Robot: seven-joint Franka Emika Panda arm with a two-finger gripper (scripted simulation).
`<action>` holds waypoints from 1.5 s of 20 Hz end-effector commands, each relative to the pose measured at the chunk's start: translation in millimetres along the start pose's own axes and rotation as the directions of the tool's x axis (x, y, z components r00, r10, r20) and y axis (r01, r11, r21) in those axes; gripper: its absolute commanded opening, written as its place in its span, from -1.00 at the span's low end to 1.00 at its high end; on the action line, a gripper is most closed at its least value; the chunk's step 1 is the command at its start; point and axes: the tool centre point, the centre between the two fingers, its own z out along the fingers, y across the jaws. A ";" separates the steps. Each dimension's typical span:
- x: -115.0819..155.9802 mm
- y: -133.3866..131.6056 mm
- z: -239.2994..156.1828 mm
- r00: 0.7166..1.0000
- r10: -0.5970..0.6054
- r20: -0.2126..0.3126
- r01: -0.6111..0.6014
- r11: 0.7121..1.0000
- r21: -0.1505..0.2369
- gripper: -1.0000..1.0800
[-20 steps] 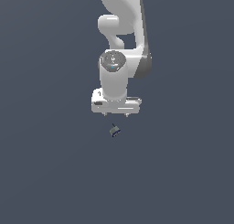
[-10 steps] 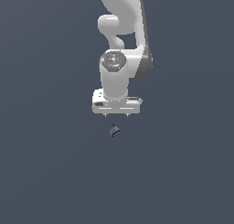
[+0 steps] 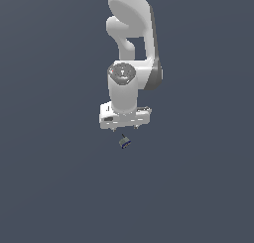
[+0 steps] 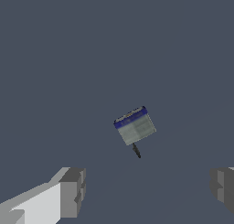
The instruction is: Pick up the object and move it to a goal position.
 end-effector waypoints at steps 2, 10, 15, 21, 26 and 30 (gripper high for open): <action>1.0 3.3 12.0 0.996 -0.087 -0.007 0.087 0.996 -0.007 0.92; 2.7 9.8 41.0 0.953 -0.301 -0.023 0.300 0.953 -0.024 0.92; 3.0 12.1 53.9 0.919 -0.394 -0.029 0.393 0.919 -0.032 0.92; 3.1 13.3 63.0 0.888 -0.458 -0.033 0.457 0.889 -0.038 0.92; 3.0 13.7 65.3 0.880 -0.475 -0.034 0.473 0.880 -0.040 0.92; 2.9 13.8 68.0 0.882 -0.470 -0.034 0.469 0.882 -0.039 0.92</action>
